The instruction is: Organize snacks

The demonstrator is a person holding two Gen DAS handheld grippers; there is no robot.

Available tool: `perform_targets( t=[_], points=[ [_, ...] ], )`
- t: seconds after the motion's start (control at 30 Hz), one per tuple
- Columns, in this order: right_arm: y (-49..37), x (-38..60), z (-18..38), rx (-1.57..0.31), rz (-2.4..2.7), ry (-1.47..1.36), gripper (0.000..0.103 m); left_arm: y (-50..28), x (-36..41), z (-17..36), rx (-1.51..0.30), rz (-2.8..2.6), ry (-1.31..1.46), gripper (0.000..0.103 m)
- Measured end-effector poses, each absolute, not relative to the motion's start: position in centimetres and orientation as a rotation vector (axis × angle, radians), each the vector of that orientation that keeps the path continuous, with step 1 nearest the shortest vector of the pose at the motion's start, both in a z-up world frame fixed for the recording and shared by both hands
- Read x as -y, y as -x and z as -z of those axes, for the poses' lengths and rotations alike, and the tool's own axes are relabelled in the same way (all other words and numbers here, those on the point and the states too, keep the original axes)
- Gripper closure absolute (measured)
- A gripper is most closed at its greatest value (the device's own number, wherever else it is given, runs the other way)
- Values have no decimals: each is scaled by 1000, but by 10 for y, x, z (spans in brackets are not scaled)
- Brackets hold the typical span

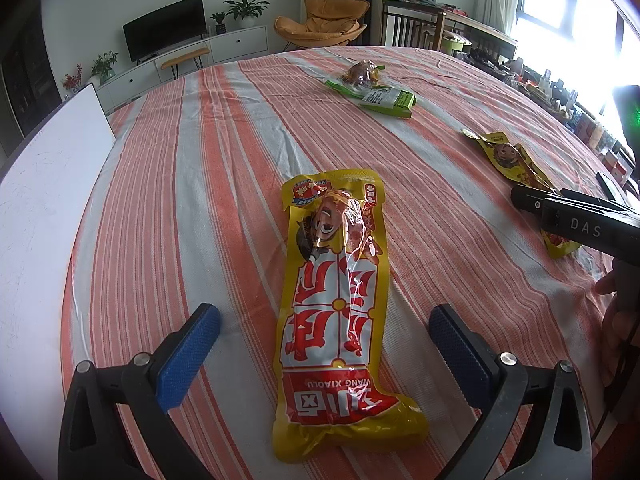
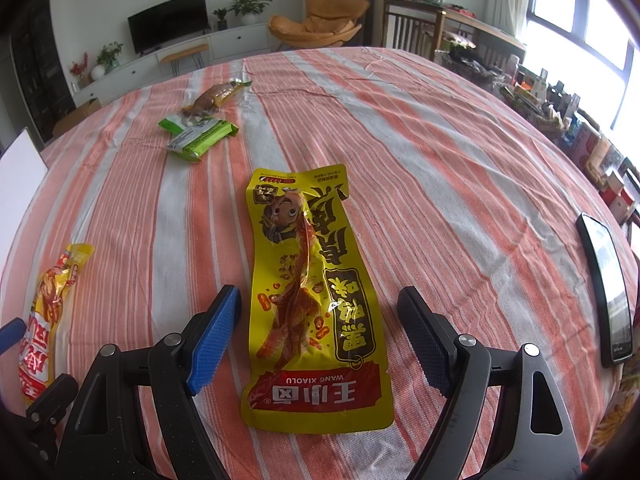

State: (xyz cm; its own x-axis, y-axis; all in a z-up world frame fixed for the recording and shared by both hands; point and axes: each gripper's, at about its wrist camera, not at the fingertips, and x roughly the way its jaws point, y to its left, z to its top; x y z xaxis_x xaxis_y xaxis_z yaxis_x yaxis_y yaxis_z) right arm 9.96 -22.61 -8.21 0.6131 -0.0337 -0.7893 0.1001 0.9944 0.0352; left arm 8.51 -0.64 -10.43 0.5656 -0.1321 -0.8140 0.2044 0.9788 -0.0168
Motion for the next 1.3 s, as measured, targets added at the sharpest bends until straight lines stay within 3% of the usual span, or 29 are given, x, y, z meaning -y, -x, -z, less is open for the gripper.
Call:
perform_targets(
  t=[0.3,0.53,0.6,0.63,0.67,0.8,1.03,1.3],
  points=[
    [-99,226,82,-908,77,-79,20,-86,7,104,-954,199,-85,0],
    [-97,226,82,-917,70,-86,20,-101,9,102,-1074,211,-104,3],
    [-95,226,81,-954,43,-80,24,-97,8,98,-1031,217,-112,23],
    [-95,226,80,-972,30,-73,30,-93,8,95,-1013,240,-117,54],
    [-93,226,78,-976,15,-69,48,-92,9,92,-1011,247,-135,56],
    [-78,247,74,-1019,-69,-242,55,-85,0,92,-1009,264,-70,57],
    [-45,285,71,-966,-314,-837,55,-64,-35,60,-977,412,275,57],
    [-42,212,-11,-883,-542,-828,55,-19,-121,-31,-788,368,369,57]
  ],
)
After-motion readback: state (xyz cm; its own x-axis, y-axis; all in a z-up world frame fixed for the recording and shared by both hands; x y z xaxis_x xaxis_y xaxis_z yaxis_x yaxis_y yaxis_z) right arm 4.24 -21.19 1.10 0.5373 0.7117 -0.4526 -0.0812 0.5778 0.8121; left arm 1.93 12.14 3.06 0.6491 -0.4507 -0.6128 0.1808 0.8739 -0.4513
